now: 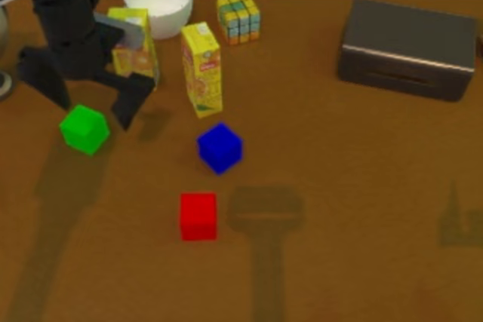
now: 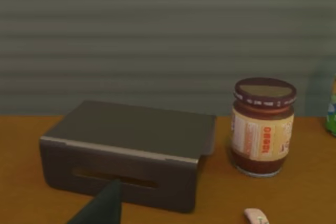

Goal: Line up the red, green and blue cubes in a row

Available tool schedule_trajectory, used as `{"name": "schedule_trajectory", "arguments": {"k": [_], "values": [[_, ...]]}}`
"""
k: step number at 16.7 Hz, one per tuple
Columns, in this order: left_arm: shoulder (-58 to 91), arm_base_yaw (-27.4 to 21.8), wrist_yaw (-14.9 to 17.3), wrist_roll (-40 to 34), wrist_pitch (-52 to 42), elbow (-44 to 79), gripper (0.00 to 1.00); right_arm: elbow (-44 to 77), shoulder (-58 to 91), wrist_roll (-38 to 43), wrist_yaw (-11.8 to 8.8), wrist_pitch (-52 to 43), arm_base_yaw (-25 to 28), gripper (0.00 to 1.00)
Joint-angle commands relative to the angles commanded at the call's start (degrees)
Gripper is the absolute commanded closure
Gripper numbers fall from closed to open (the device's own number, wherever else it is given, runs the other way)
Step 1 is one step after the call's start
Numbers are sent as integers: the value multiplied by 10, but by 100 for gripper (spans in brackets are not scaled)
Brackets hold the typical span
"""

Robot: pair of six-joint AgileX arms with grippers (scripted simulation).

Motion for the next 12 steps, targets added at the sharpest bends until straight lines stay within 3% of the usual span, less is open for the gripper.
{"name": "schedule_trajectory", "arguments": {"k": [4,12], "values": [[18,50,2,85,-6,40,0,0,0,0,0,0,0,0],[26,53,3,91,18,24,0,0,0,0,0,0,0,0]]}}
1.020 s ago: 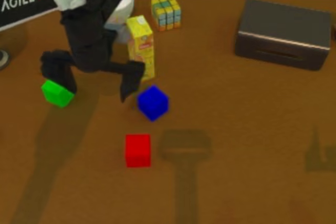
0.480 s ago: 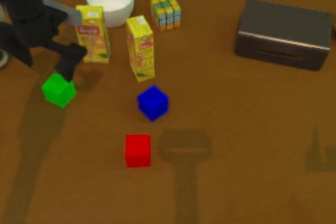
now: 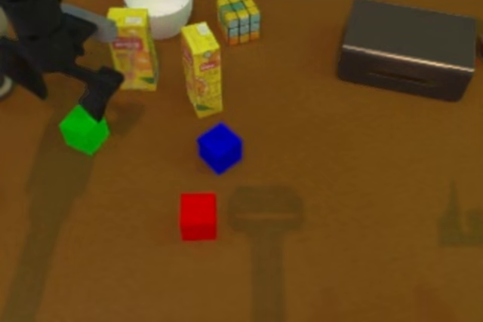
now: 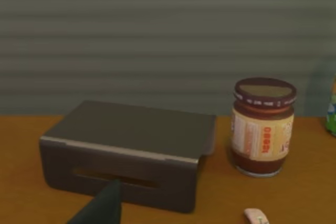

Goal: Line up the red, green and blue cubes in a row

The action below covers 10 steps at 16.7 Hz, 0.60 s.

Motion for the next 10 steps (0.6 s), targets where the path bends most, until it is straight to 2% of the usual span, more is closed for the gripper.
{"name": "schedule_trajectory", "arguments": {"k": [5,10], "values": [[42,2,0,2,121,-72,0,0,0,0,0,0,0,0],[53,2,1,3,144,-89,0,0,0,0,0,0,0,0]]}}
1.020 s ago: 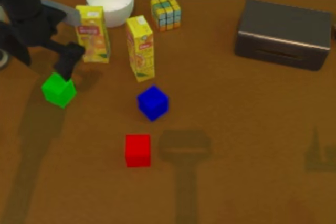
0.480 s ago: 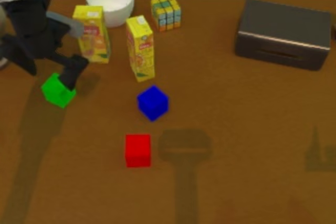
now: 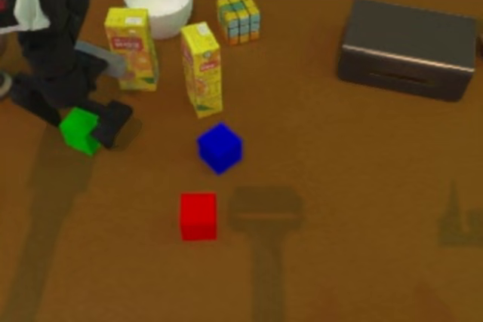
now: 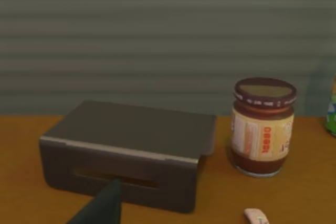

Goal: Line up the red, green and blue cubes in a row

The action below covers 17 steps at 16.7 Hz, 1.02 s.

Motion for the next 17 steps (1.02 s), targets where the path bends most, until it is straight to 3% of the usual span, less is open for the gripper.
{"name": "schedule_trajectory", "arguments": {"k": [1,14,17], "values": [[0,0,0,0,0,0,0,0,0,0,0,0,0,0],[0,0,0,0,0,0,98,0,0,0,0,0,0,0],[0,0,0,0,0,0,100,0,0,0,0,0,0,0]]}}
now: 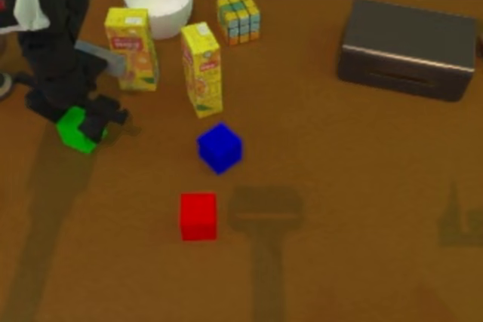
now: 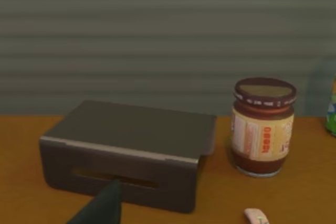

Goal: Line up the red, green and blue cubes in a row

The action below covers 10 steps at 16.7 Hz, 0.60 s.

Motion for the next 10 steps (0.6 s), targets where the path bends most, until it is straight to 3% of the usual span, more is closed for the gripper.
{"name": "schedule_trajectory", "arguments": {"k": [10], "values": [[-29,1,7,-2,-48,33,100,0,0,0,0,0,0,0]]}}
